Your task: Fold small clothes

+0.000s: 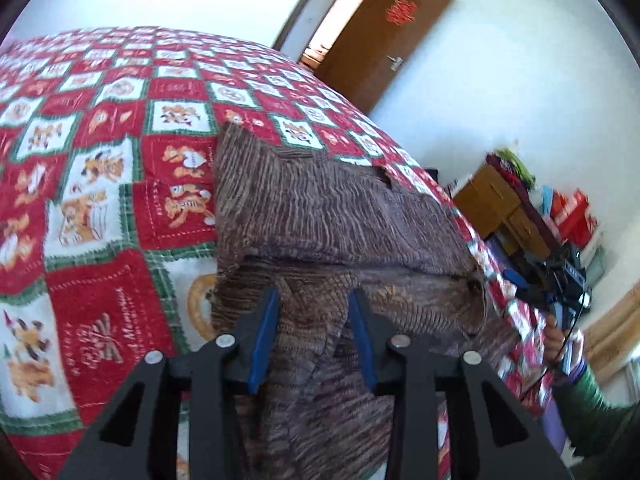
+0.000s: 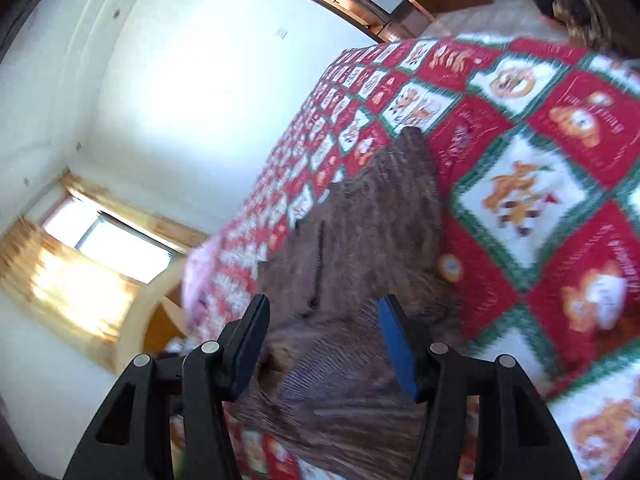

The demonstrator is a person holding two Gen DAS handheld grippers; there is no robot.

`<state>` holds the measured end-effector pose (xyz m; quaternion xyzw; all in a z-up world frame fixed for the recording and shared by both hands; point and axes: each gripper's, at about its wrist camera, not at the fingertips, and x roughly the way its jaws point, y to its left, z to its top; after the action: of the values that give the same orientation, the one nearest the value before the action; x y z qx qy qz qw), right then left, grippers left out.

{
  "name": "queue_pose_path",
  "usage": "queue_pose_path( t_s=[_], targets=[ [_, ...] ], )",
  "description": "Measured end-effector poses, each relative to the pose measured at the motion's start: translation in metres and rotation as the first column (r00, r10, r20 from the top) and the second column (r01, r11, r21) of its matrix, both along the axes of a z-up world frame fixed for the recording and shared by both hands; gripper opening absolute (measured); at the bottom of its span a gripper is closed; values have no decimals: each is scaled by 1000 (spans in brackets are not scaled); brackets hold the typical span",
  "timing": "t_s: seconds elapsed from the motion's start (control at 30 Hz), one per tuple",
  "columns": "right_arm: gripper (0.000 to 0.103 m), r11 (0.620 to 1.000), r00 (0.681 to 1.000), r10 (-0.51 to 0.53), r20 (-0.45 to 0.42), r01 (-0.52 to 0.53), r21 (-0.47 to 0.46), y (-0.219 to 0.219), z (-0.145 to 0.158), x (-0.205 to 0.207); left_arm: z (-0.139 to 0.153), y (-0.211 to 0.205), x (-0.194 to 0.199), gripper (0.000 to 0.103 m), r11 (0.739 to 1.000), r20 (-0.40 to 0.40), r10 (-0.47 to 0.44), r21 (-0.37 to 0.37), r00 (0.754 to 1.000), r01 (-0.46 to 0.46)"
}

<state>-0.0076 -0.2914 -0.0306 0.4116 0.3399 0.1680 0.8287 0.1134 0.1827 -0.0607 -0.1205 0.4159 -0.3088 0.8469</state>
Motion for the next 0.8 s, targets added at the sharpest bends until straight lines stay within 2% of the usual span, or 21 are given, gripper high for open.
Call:
queue_pose_path(
  t_s=[0.03,0.07,0.2,0.23,0.33,0.47,0.57,0.67,0.73,0.8],
  targets=[
    [58,1000,1000,6,-1,-6,-25,-1,2,-5,-1,-1,2,50,1000,4,1,15,1000,-1],
    [58,999,1000,12,-4,-13,-48,1,2,-11,-3,-4,3,50,999,6,3,35,1000,-3],
    [58,998,999,31,-36,-33,-54,9,-9,-31,-16,-16,15,50,1000,-51,-14,14,999,15],
    [58,998,999,33,-39,-35,-52,9,-13,-32,-19,-19,16,46,1000,-62,-17,14,998,18],
    [58,998,999,28,-43,-30,-58,12,-15,-41,-25,-29,15,21,999,-76,-25,28,997,27],
    [58,995,999,21,-34,-24,-100,13,-10,-47,-19,-29,3,17,1000,-29,-17,11,999,17],
    [58,982,1000,13,-29,-18,-190,13,-2,-46,-7,-13,-5,17,996,2,41,-79,999,-41],
    [58,939,999,-2,-32,-9,-344,17,6,-39,-1,2,-10,17,984,23,107,-148,994,-102],
    [58,888,1000,16,-23,-25,-460,25,12,-32,-5,2,-7,17,985,11,128,-118,992,-126],
    [58,845,998,59,-9,-55,-532,35,15,-21,-13,-3,-2,17,989,-20,131,-72,991,-132]
  ],
)
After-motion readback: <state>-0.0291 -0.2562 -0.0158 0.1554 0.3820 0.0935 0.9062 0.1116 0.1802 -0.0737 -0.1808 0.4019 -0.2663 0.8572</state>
